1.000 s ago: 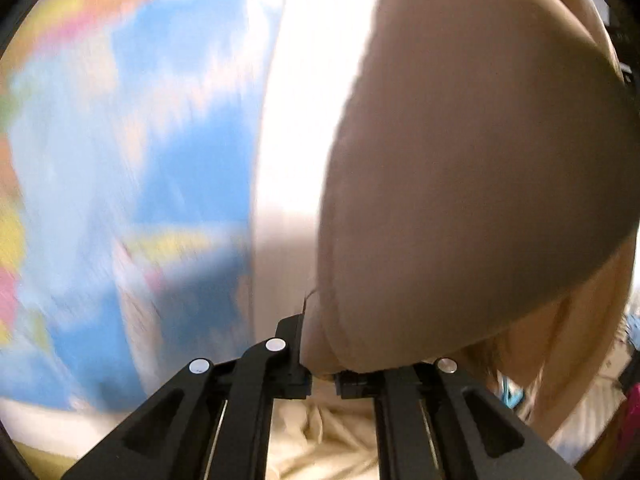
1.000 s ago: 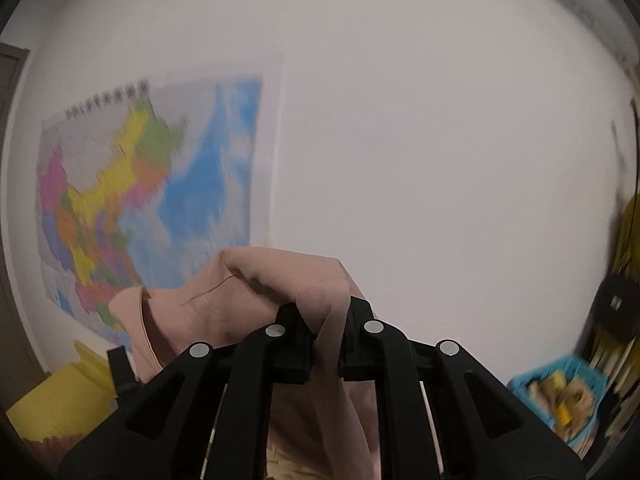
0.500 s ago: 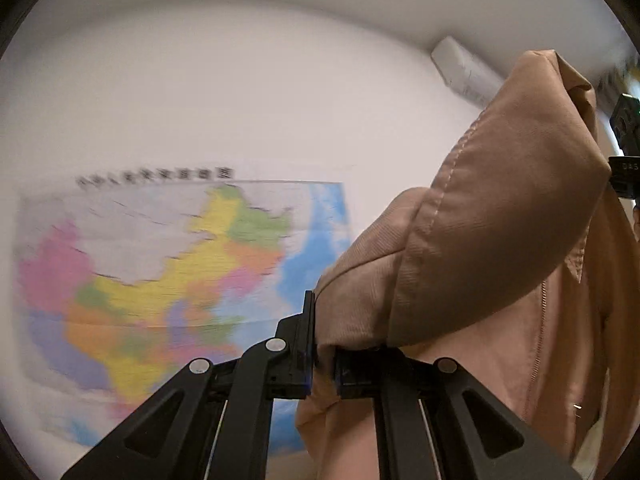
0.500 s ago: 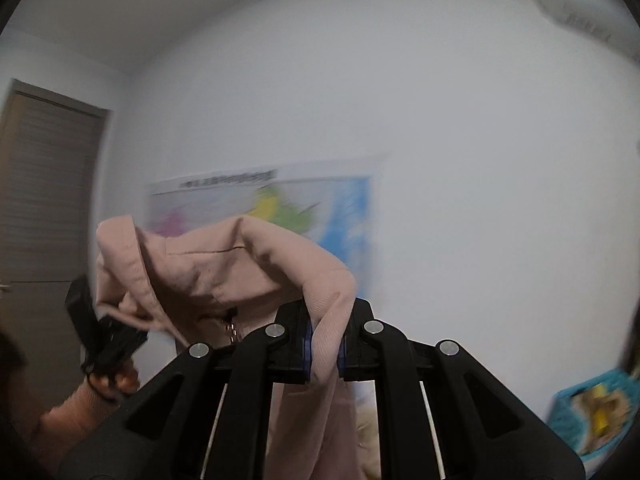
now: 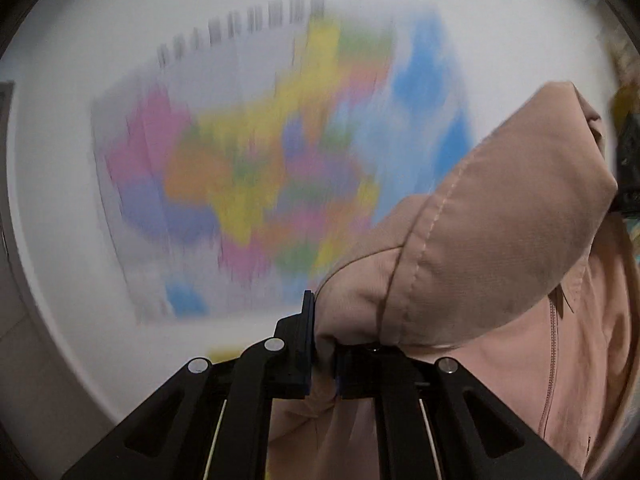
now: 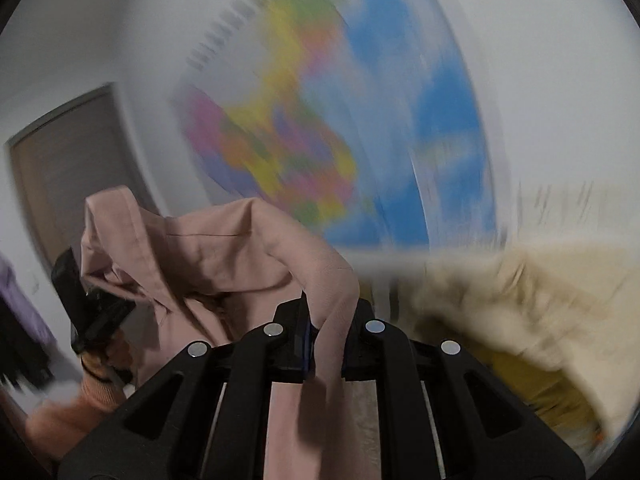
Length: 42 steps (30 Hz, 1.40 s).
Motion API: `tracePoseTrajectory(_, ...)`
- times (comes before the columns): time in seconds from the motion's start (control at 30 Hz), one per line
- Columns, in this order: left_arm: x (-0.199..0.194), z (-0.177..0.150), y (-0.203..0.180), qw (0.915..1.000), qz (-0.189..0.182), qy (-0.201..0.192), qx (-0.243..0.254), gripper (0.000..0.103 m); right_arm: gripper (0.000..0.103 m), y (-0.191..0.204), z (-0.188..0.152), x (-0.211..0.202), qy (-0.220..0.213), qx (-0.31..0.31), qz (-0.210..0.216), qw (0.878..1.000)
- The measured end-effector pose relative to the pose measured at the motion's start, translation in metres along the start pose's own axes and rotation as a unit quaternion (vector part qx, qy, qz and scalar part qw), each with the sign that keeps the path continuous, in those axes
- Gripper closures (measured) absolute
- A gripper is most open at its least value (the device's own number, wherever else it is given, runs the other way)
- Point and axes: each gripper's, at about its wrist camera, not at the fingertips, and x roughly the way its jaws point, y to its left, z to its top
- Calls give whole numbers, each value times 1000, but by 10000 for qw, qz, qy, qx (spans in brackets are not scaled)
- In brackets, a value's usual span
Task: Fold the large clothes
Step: 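Lift the pink jacket off the pile with both grippers, then lay the pink jacket flat on the yellow blanket and open both grippers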
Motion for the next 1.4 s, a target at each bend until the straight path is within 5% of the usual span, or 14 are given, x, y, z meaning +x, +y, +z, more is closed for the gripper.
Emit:
tracePoseTrajectory(0.1,97,-51,-4,9956,187,915,-105,96,93,-52,-29,103,897,309,-417,9946)
tracePoseTrajectory(0.23,212,-115,-4,9781,297,2023,-381,96,93,-101,-67,200,1705,633,-818,9799)
tracePoseTrajectory(0.33,238,-135,2,9718,269,2282,-521,96,93,-117,-78,237,1888,826,-914,9743)
tracePoseTrajectory(0.53,271,-121,22,9683,-30,2411,-659,96,93,-129,-57,266,1660,945,-972,9768)
tracePoseTrajectory(0.67,299,-130,21,9585,-195,2767,-655,77,86,-142,-55,292,1844,1283,-1050,9688)
tracePoseTrajectory(0.73,302,-135,29,9558,-250,2824,-780,68,73,-133,-55,289,1947,1173,-1112,9675)
tracePoseTrajectory(0.8,290,-132,42,9583,-455,2635,-1008,45,40,-123,-51,273,1742,1055,-1204,9716)
tracePoseTrajectory(0.83,280,-130,54,9616,-561,2448,-1106,36,37,-115,-48,255,1549,938,-1229,9758)
tracePoseTrajectory(0.97,226,-130,85,9718,-853,1890,-1126,25,16,-85,-57,190,1261,242,-1632,9782)
tracePoseTrajectory(1.17,167,-172,112,9695,-974,2038,-955,25,14,-51,-154,118,2002,-315,-1601,9661)
tracePoseTrajectory(1.33,138,-222,135,9519,-1241,2497,-1274,27,9,-48,-231,96,2554,110,-1386,9568)
tracePoseTrajectory(1.4,127,-235,135,9476,-1388,2568,-1300,27,22,-52,-249,92,2649,397,-1260,9552)
